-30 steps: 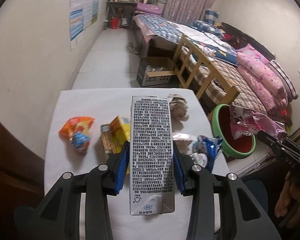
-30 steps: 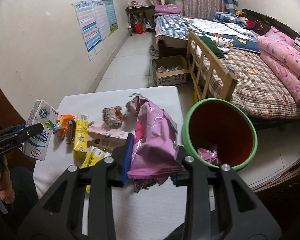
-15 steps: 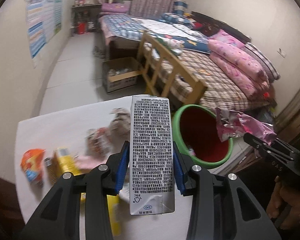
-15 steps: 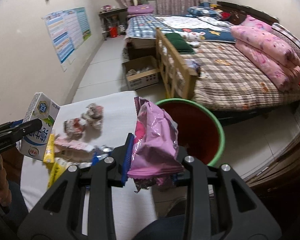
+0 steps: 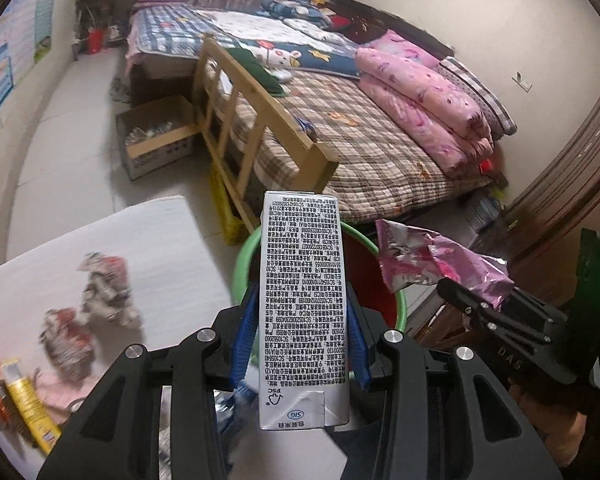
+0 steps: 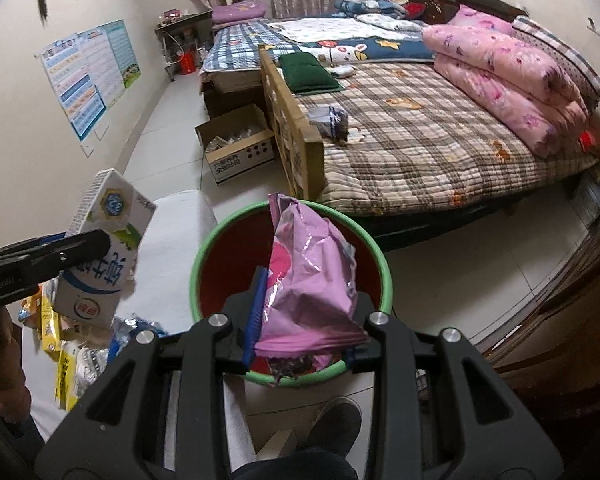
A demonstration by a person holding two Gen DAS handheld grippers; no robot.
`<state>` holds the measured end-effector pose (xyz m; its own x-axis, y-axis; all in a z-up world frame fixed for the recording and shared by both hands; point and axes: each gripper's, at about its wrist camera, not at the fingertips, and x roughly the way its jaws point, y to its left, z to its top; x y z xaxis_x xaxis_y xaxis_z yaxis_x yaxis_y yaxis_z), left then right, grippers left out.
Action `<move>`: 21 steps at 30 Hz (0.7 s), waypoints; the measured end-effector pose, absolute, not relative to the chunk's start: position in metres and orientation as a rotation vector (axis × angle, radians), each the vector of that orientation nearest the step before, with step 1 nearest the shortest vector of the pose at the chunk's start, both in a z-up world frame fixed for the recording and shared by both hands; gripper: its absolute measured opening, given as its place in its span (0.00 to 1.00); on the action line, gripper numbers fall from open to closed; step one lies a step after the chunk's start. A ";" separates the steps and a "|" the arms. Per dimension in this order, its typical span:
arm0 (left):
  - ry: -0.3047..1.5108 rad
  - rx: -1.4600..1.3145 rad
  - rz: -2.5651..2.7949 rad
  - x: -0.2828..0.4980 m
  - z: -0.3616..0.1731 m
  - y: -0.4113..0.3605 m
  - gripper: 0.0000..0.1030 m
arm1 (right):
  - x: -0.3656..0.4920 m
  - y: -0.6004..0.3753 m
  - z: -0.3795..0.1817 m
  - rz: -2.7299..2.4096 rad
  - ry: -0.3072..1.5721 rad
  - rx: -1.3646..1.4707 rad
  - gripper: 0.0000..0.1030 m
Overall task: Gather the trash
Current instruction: 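Carry both items over the green bin and open both tools to drop them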
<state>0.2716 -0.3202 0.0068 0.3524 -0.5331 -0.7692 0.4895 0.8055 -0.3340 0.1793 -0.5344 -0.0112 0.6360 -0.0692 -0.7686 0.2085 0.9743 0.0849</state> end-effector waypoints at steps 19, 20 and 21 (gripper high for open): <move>1.074 -0.041 -0.685 0.314 -0.035 -0.383 0.83 | 0.211 -0.559 -0.059 -0.154 0.918 0.178 0.73; 1.063 -0.045 -0.683 0.316 -0.033 -0.382 0.84 | 0.210 -0.557 -0.059 -0.153 0.914 0.173 0.80; 1.053 -0.049 -0.679 0.316 -0.031 -0.379 0.84 | 0.210 -0.556 -0.058 -0.150 0.910 0.169 0.81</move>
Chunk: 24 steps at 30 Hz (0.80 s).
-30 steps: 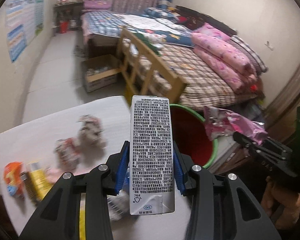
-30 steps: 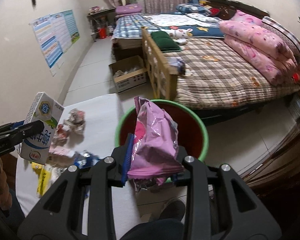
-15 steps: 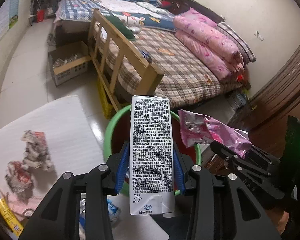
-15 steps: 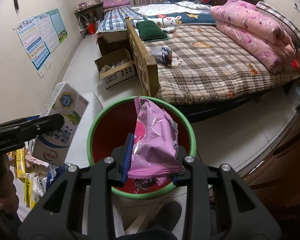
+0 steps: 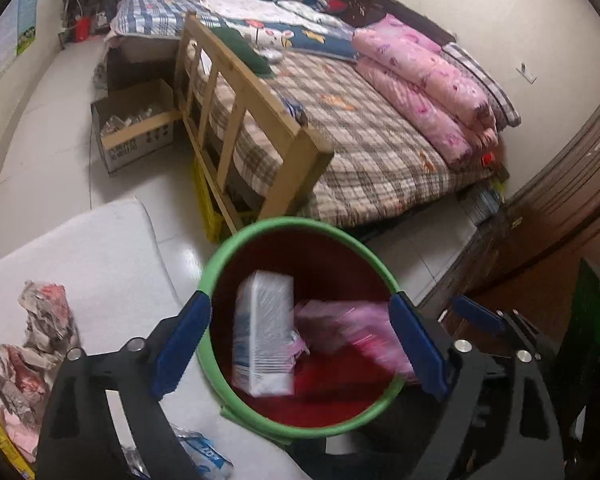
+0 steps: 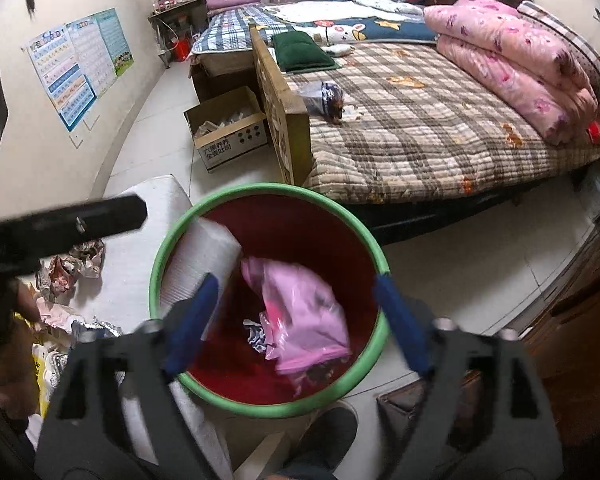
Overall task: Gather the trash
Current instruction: 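Carry both items over the green bin and open both tools to drop them, then return both tools to the table toward the remaining trash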
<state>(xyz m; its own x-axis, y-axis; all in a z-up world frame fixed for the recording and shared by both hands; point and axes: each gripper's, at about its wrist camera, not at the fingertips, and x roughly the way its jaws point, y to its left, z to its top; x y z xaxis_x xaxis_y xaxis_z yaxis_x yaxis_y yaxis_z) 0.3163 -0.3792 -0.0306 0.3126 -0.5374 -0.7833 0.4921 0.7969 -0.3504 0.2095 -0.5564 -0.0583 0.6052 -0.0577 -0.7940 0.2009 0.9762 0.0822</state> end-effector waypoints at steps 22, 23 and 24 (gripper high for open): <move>0.933 -0.090 -0.420 0.250 0.032 -0.196 0.92 | 0.172 -0.449 -0.007 -0.018 0.836 0.100 0.95; 0.930 -0.093 -0.405 0.245 0.033 -0.184 0.92 | 0.169 -0.439 -0.005 -0.001 0.831 0.096 0.95; 0.925 -0.097 -0.382 0.238 0.034 -0.169 0.92 | 0.168 -0.432 -0.003 0.010 0.828 0.092 0.95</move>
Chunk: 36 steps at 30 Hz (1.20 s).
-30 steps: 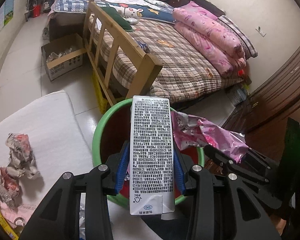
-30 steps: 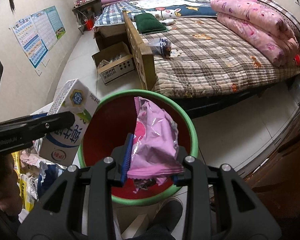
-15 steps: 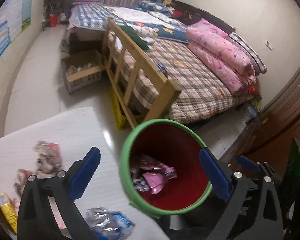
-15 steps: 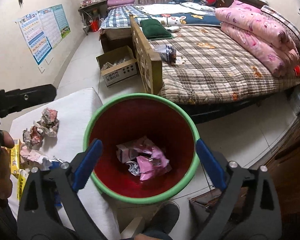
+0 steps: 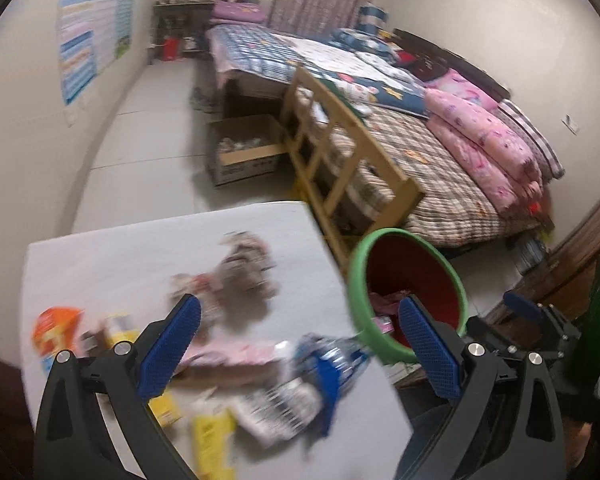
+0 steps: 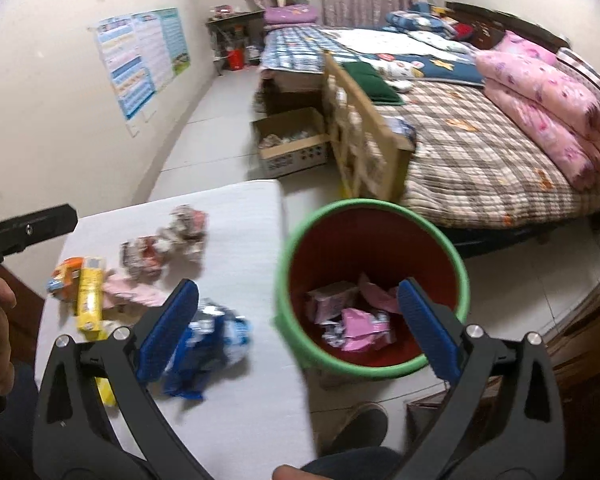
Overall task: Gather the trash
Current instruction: 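Return both tools to the table toward the remaining trash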
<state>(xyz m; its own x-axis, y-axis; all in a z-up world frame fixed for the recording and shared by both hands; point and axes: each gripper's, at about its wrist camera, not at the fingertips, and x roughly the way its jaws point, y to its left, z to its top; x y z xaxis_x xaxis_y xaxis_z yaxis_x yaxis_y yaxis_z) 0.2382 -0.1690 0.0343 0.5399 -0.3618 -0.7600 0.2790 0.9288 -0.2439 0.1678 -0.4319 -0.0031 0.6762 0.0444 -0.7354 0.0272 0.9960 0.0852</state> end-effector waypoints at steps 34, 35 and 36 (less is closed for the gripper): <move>0.991 -0.275 -0.007 0.193 -0.026 0.062 0.92 | 0.191 -0.278 0.001 0.168 0.827 -0.029 0.95; 0.997 -0.280 -0.003 0.198 -0.029 0.062 0.92 | 0.197 -0.277 -0.001 0.169 0.832 -0.031 0.95; 1.004 -0.283 0.002 0.203 -0.033 0.063 0.92 | 0.202 -0.276 -0.004 0.168 0.837 -0.033 0.95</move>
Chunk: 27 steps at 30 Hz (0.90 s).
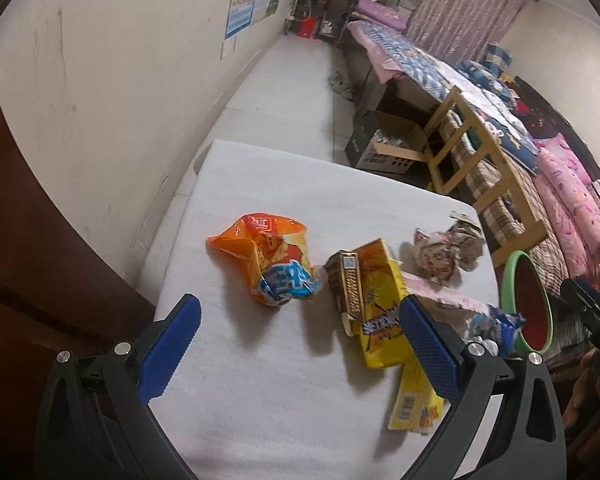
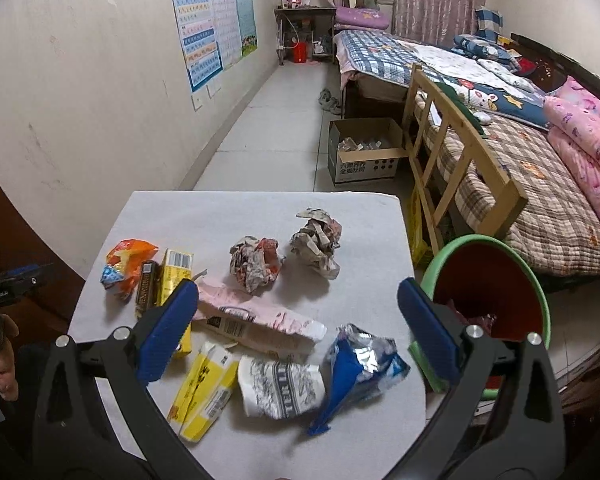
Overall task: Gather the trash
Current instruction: 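Return both tools to the table toward the remaining trash, then grasp the orange chip bag with the left tool while the right tool grasps the crumpled newspaper ball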
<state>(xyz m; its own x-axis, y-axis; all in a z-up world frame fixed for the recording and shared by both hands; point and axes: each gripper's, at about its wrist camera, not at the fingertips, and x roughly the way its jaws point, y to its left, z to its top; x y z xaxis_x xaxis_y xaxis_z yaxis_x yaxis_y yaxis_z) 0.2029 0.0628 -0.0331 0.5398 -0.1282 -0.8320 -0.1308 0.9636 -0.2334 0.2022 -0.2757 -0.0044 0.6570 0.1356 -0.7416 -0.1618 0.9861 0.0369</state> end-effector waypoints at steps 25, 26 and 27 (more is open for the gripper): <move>1.197 -0.261 0.085 0.292 -0.137 0.070 0.80 | 0.355 -0.271 -0.127 0.117 1.092 -0.010 0.82; 1.199 -0.270 0.082 0.293 -0.139 0.071 0.79 | 0.356 -0.270 -0.130 0.115 1.101 -0.012 0.78; 1.200 -0.277 0.079 0.293 -0.141 0.071 0.77 | 0.358 -0.270 -0.132 0.110 1.108 -0.016 0.78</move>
<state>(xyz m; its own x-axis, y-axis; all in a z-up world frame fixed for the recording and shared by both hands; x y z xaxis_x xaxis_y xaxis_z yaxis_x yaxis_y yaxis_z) 0.2927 0.0715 -0.1409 0.3645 -0.0860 -0.9272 -0.2061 0.9636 -0.1703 0.3580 -0.2701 -0.1322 0.4414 0.0805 -0.8937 -0.0970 0.9944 0.0417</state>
